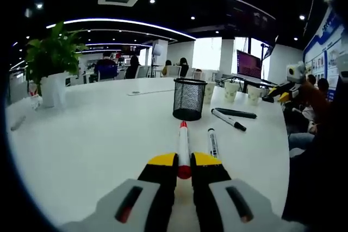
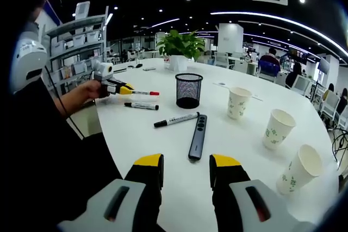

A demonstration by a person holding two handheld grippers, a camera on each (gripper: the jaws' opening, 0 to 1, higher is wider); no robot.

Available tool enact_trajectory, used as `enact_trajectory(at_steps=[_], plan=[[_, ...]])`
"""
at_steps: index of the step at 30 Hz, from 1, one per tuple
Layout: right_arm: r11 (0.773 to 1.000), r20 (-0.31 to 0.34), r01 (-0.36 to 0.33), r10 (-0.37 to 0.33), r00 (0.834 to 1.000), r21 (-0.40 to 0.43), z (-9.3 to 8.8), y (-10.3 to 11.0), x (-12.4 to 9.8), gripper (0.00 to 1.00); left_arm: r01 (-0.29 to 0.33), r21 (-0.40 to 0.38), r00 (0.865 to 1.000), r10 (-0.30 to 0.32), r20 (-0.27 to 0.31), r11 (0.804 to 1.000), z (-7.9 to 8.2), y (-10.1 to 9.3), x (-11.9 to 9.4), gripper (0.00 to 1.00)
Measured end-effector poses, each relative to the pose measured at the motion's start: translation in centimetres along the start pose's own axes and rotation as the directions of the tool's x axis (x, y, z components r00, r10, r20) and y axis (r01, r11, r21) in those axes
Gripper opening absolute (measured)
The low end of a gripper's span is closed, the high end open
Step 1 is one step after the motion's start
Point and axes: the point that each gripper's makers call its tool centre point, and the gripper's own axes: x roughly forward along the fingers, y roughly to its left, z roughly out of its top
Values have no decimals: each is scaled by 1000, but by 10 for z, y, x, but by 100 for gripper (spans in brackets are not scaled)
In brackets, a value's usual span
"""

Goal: Place the scattered laser pointers and whiteboard markers into the pen holder and stack the scattered paper cups together

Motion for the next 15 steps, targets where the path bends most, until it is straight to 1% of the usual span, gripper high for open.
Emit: enact_trajectory(at_steps=[15], plan=[[1000,4,1,-1,1000,9,-3,0,-1,37,13,7,999,-13,36,1000,17,-8,-1,13]])
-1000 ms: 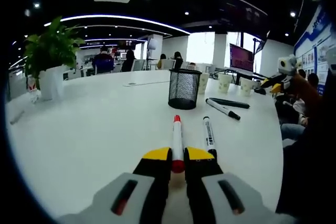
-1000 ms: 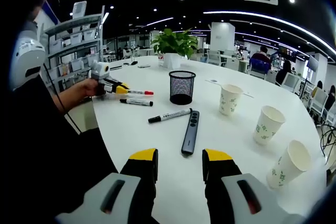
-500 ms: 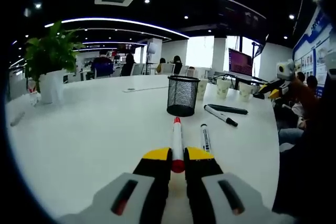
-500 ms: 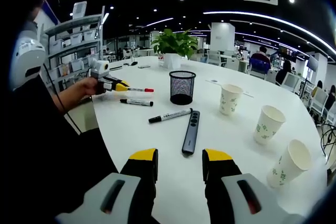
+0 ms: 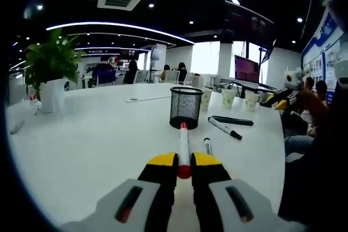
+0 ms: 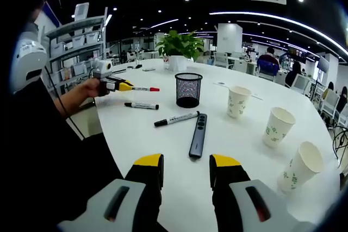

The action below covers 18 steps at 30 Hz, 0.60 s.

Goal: Place the scattered laser pointers and whiteboard markers into the pen holder and stack the scattered paper cups together

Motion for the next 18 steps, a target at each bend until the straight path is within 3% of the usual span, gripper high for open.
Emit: enact_trajectory(at_steps=[18], plan=[[1000,3,3,-3,1000,1,-1,2,-3,37,12,22,999,-13,40,1000,25,-6,1,13]])
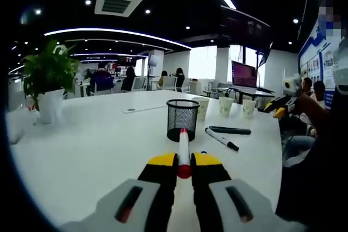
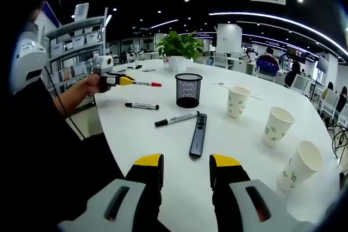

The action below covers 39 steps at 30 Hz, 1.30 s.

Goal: Place the scattered laser pointers and whiteboard markers into the pen holder and stack the scattered paper cups together

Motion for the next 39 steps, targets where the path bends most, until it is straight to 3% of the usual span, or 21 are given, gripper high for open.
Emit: enact_trajectory(at_steps=[6,39], plan=[[1000,0,3,-3,1000,-2,1,-1,-1,37,16,11,1000,-16,24,1000,12,-4,3,13],[1000,6,5,-5,1000,-1,1,-3,-3,37,40,40,998,-42,56,998,46,-2,17,13]])
